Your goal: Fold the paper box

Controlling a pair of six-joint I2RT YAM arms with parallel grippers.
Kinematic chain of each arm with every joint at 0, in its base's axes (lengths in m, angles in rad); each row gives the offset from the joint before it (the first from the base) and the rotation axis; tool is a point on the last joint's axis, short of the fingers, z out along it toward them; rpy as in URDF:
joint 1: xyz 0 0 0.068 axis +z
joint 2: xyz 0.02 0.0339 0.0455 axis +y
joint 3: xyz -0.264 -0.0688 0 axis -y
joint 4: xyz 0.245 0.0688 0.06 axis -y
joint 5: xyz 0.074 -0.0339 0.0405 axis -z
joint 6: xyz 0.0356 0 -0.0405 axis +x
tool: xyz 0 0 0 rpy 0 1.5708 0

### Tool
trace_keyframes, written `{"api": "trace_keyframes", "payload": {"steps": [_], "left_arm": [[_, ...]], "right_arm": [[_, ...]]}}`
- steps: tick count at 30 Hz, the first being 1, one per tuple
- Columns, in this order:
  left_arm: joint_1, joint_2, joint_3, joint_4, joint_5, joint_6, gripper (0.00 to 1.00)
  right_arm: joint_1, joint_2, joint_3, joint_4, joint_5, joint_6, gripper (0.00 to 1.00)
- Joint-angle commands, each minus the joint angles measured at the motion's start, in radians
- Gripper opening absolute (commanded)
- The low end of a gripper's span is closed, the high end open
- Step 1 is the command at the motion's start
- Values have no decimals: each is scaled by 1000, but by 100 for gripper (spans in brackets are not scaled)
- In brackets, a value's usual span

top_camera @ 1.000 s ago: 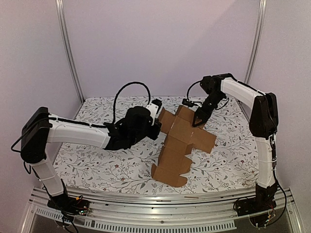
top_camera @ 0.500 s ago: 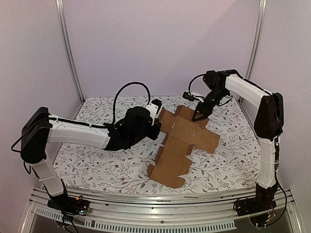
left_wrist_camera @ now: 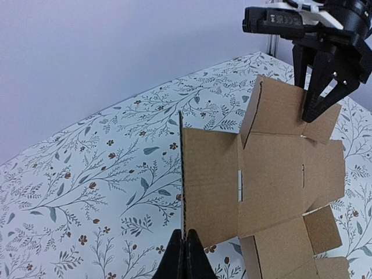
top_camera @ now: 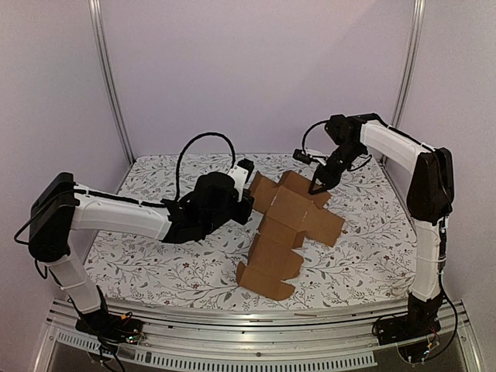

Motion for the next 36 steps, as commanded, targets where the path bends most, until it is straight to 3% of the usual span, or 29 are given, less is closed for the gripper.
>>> {"api": "trace_keyframes", "payload": {"steps": [1,15,18,21,28,36], "left_arm": [[-4,-30,-25,51,-24,4,0],[-3,-18,-13,46,2,2,3],[-3,-45,-26,35,0,3,20],[2,-144,-88,31,9,13,30],[81,-358,-276,9,5,-114,37],[208,-302,-420,88,100,-284,41]], "right_arm": [[-5,-15,-17,7,23,-11,19],[-2,-43,-24,99,15,31,0],[4,-83,-78,188,116,38,0],[33,-147,-168,313,295,-17,0],[167,-251,-392,670,743,-314,0],[298,-263,-577,1103,897,-526,0]]}}
